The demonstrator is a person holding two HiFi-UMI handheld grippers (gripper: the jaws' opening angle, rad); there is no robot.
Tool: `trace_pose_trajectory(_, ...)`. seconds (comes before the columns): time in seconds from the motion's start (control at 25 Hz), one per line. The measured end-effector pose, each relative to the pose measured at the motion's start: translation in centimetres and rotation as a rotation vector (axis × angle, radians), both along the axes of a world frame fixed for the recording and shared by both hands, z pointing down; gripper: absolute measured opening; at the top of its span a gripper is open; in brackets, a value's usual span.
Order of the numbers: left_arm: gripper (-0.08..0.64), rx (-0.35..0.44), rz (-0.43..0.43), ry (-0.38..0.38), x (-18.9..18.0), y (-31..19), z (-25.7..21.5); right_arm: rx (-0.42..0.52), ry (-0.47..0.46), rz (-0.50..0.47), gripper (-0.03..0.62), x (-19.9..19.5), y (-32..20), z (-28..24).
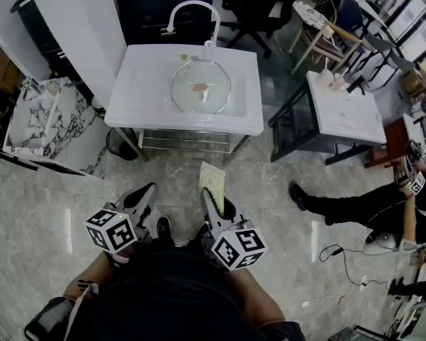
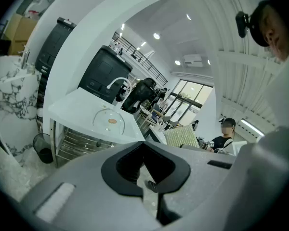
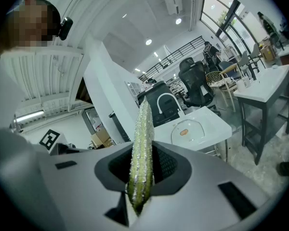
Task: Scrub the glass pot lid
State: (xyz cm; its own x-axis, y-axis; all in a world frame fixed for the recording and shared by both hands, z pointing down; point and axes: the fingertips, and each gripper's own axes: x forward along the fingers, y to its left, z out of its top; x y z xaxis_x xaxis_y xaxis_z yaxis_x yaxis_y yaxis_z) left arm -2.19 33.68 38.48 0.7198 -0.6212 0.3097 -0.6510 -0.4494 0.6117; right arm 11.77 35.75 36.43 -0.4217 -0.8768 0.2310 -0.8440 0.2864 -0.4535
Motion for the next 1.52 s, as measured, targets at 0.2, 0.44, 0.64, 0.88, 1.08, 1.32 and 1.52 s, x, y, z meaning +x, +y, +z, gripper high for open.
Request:
trace_pose_trajectory(0.2,0.0,0.016,0.023,0.016,-3.8,-0.3,-0.4,0.014,0.009,-0.014,0.064,-4.7,-0.1,-0.2)
trace_pose_trajectory(0.44,0.001,0.037,-0.011,0.021,-5.9,-0.6,-1.0,0.051,0.027,-0.054,0.064,-6.9,-0.4,-1.0)
trace_pose_trajectory(0.64,0.0,0.043,-0.027,0.018,-4.0,-1.0,-1.2,0.025,0.01,-0.057,0.065,-4.8,-1.1,-0.4)
trace_pose_trajectory(0.88,0.0,0.051,-0.032,0.006,2.0,-1.2,-1.4,0.018,-0.048,-0.043,0.066,1.8,-2.1,-0.2)
trace_pose_trajectory(1.08,0.001,0.054,-0.031,-0.028,6.5,-1.6,-1.6,0.016,-0.092,-0.062,0.065,5.9,-3.1,0.0)
trace_pose_trajectory(1.32,0.001,0.014,-0.076,-0.03,7.4,-2.8,-0.9,-0.026,-0.121,-0.091,0.066,7.1,-4.8,1.3)
trace_pose_trajectory(1.52,0.001,-0.008,-0.09,-0.022,6.3,-5.4,0.0,-0.056,-0.117,-0.101,0.066,6.0,-7.6,2.4)
